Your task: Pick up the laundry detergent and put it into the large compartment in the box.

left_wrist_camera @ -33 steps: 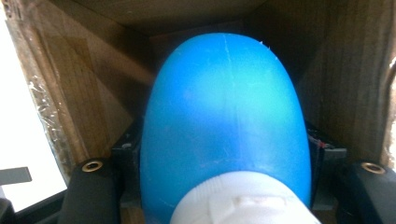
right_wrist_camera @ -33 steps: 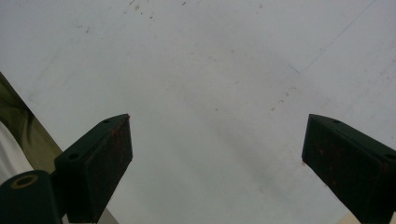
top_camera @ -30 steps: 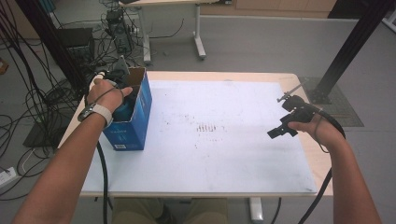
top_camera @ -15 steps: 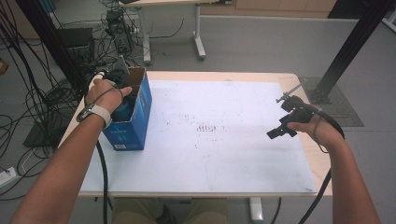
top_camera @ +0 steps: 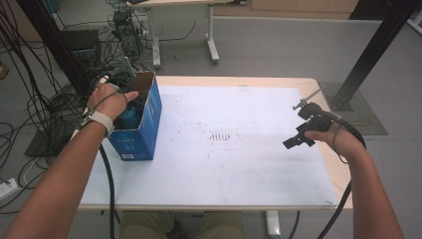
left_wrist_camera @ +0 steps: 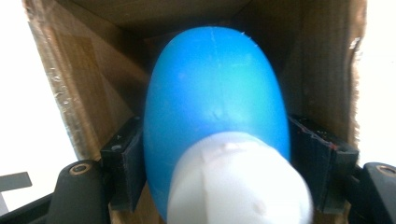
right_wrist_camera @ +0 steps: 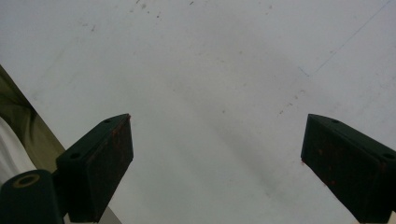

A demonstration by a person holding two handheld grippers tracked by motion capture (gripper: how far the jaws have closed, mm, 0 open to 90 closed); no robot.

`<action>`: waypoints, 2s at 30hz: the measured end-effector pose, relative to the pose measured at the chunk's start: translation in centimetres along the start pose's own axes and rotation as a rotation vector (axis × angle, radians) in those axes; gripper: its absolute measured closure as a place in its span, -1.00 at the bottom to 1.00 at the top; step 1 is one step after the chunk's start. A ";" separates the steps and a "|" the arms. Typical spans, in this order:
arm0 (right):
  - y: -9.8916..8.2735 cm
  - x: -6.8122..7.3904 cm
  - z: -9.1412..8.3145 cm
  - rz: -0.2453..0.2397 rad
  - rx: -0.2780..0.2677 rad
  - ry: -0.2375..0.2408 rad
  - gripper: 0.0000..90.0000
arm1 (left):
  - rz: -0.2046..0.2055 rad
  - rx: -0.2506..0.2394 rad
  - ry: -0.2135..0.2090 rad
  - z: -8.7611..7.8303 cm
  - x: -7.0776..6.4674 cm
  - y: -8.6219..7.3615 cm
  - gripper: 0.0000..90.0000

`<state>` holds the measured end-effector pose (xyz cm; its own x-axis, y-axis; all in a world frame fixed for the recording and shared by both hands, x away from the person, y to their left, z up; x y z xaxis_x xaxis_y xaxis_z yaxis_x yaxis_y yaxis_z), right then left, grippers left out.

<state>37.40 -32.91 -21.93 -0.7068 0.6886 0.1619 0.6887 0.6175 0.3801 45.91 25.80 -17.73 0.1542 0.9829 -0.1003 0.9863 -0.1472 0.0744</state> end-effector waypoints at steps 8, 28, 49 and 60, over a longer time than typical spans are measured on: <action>-0.1 0.1 -0.1 0.002 0.007 -0.001 -0.80 | 0.025 0.013 -0.001 -1.8 -0.2 0.3 -0.65; 0.1 0.4 -0.6 0.003 0.002 -0.010 -0.81 | 0.123 -0.037 -0.073 -7.1 0.5 -0.4 -0.88; 0.3 0.5 -1.3 0.013 -0.019 -0.019 -0.81 | 0.349 -0.132 -0.147 -13.8 -3.1 -0.5 -0.89; 0.5 0.9 -1.7 0.021 -0.021 -0.021 -0.82 | 0.555 -0.110 -0.158 -14.4 -6.9 0.6 -0.89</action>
<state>36.84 -32.63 -20.04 -0.6883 0.7095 0.1513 0.6999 0.5947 0.3956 44.56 20.49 -2.67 0.6614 0.7322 -0.1627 0.7446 -0.6149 0.2599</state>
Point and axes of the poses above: each handheld gripper's, and its own axes: z roughly forward along the jaws, y roughly out of its top, x roughly to its left, the point moved 4 cm from there along z, roughly forward along the jaws, and after that the axes turned 1 degree about z, right-handed, at the moved point
